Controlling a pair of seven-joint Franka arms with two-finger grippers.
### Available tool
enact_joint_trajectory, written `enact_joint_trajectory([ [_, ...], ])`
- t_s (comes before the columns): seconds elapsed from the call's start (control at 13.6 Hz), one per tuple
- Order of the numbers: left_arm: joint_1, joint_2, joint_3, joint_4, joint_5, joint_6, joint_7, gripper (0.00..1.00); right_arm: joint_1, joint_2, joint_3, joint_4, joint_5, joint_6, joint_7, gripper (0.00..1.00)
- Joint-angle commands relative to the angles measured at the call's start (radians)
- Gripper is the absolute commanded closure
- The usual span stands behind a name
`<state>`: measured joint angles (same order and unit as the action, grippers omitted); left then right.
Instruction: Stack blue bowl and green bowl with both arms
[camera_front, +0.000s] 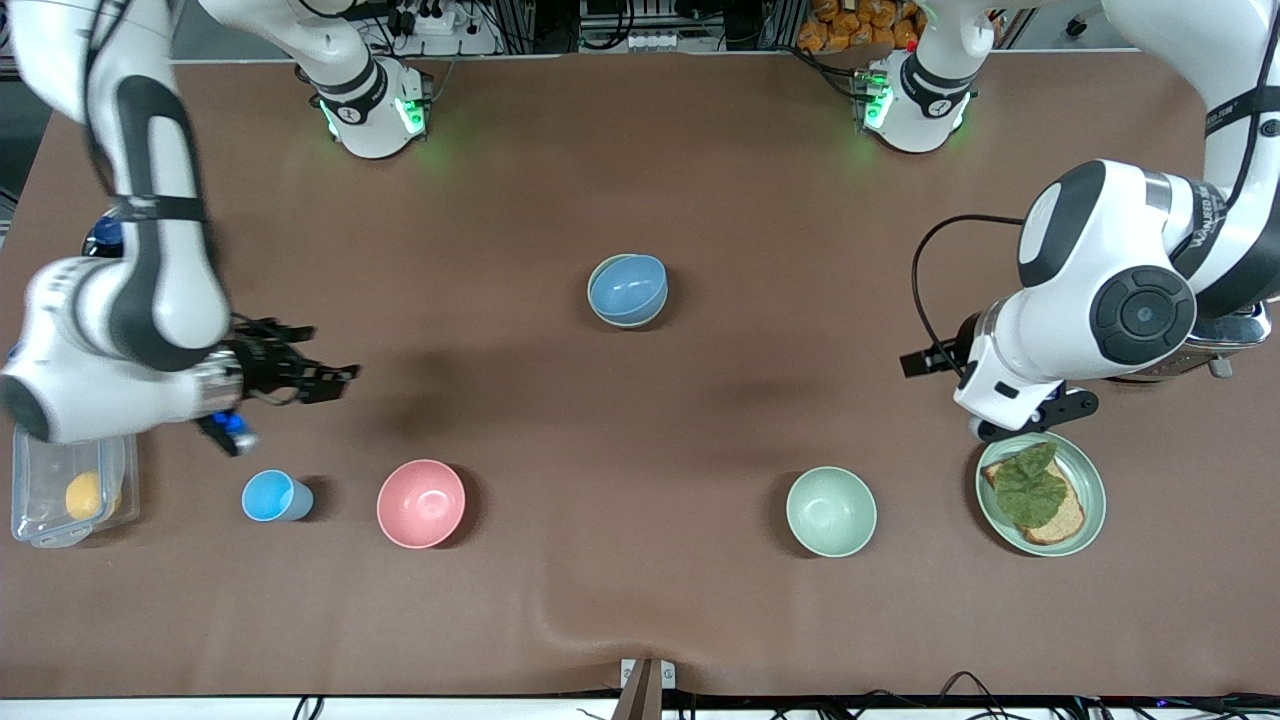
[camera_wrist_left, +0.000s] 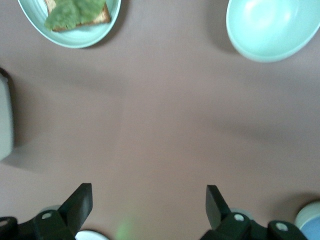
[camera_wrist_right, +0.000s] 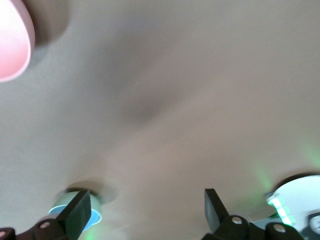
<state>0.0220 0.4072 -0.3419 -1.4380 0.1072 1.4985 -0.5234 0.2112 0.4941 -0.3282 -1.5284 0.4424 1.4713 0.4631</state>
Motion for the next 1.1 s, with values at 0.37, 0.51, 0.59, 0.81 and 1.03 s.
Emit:
enact_joint_trajectory([
  [0.37,0.0,0.027,0.061,0.019,0.019,-0.427,0.328,0.0,-0.223,-0.205,0.236,0.051,-0.335,-0.016,-0.324,0.0],
  [0.51,-0.104,0.001,0.215,-0.007,-0.039,-0.484,0.411,0.0,-0.272,-0.262,0.274,0.051,-0.34,-0.011,-0.377,0.0],
  [0.59,-0.129,-0.013,0.271,-0.012,-0.084,-0.494,0.445,0.0,-0.286,-0.281,0.276,0.054,-0.341,-0.011,-0.379,0.0],
  [0.81,-0.132,-0.086,0.279,-0.019,-0.092,-0.469,0.444,0.0,-0.32,-0.342,0.293,0.099,-0.338,-0.014,-0.376,0.0],
  [1.03,-0.126,-0.2,0.337,-0.018,-0.144,-0.231,0.457,0.0,-0.311,-0.416,0.313,0.091,-0.347,-0.017,-0.363,0.0],
])
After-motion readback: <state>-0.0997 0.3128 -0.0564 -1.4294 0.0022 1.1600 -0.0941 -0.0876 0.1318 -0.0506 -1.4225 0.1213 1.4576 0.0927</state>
